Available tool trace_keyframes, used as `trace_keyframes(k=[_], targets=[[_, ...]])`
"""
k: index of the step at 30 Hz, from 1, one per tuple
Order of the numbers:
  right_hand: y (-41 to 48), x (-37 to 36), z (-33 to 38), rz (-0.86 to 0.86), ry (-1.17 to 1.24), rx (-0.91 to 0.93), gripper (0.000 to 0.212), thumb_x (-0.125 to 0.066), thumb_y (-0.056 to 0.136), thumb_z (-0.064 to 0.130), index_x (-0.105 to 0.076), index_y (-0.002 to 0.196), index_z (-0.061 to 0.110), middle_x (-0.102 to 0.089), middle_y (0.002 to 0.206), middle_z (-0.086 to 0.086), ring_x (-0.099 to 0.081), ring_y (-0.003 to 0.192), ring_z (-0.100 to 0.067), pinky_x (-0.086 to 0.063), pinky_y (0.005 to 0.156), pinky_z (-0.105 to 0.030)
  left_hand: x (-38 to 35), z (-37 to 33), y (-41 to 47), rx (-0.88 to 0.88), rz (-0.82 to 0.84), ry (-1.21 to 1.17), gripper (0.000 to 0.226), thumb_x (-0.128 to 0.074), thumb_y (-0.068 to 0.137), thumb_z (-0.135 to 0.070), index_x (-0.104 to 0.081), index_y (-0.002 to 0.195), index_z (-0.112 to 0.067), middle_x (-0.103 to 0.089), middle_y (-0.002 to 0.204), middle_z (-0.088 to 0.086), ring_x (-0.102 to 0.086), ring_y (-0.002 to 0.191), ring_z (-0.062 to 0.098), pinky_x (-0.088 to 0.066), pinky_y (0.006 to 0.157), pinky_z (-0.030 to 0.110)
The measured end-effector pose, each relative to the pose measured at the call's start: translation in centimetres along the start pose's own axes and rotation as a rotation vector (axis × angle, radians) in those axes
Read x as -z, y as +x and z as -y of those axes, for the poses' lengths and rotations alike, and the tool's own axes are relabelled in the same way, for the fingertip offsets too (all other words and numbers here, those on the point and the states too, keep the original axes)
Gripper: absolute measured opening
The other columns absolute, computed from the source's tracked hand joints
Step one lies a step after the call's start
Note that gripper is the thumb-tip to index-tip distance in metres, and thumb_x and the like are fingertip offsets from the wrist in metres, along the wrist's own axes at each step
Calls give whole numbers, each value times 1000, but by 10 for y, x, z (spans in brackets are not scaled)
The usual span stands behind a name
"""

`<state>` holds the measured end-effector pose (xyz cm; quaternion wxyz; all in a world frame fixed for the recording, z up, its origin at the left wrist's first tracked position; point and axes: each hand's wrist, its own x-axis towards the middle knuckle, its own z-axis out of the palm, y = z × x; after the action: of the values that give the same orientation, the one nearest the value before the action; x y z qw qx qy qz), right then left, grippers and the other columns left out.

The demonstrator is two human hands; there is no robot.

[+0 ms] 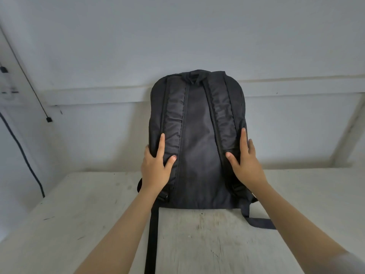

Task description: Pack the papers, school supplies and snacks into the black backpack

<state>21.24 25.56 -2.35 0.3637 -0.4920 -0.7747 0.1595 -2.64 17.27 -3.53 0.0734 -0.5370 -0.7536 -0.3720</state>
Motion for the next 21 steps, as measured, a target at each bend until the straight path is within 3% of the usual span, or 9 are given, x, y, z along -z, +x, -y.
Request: trace_keyframes(k=[3,7,9,11,14,16,17,19,21], targets=[[-26,5,-1,-99,-18,48,72,-42,95,41,8,147,38,-18,154,-16,-31,136,-34,-38,103,-45,7,-1,-24,72,-28,23,86,-54,86,-50,8,144,-40,-19,149,25,-28,133,40,-29,106,48],[-81,7,-11,-252,-90,75,52,-46,93,35,-37,138,12,-53,122,-14,-52,109,-31,-45,90,-41,15,7,-80,125,-49,-286,95,-69,81,-30,-2,148,-28,-17,153,11,-23,139,27,-27,111,44],[-108,1,-20,-203,-199,-26,55,-54,89,33,-39,137,9,-54,122,-16,-51,111,-35,-44,92,-49,15,18,-118,163,83,-527,99,-71,80,-17,2,143,-38,-13,153,-7,-18,141,15,-22,114,39],[-128,-2,-23,-8,-388,-219,63,-50,91,34,-26,145,9,-41,140,-17,-34,131,-39,-29,107,-53,14,31,-153,125,206,-502,99,-69,81,-24,9,139,-45,-6,152,-15,-12,142,11,-14,115,37],[-149,-3,-23,216,-603,-393,52,-31,98,36,-24,145,14,-10,157,-12,0,144,-36,-3,115,-53,14,54,-182,-21,407,14,92,-23,72,-66,23,143,-30,31,149,-8,19,138,7,5,111,37],[-159,0,-20,281,-660,-355,38,-34,98,34,-46,132,23,-11,157,-9,0,144,-36,3,113,-56,18,63,-189,-3,557,164,107,5,54,-79,23,137,-14,38,137,-4,29,134,8,9,109,34],[-163,3,-19,328,-638,-341,29,-44,95,33,-57,120,25,-23,155,-9,-10,144,-36,2,112,-57,21,63,-190,34,609,157,113,9,50,-81,16,139,-12,32,136,-5,24,137,6,9,107,32],[-170,8,-18,308,-629,-286,14,-77,71,25,-70,82,21,-64,119,-10,-53,118,-37,-15,105,-63,25,67,-193,39,632,121,112,7,52,-81,-1,146,-20,20,138,-10,14,140,7,6,108,30],[-185,10,-12,371,-651,-167,29,-91,42,19,-65,56,19,-66,69,-1,-65,72,-30,-36,91,-59,28,69,-198,54,629,85,122,11,44,-94,-20,144,-31,10,140,-14,11,136,7,0,111,33]])
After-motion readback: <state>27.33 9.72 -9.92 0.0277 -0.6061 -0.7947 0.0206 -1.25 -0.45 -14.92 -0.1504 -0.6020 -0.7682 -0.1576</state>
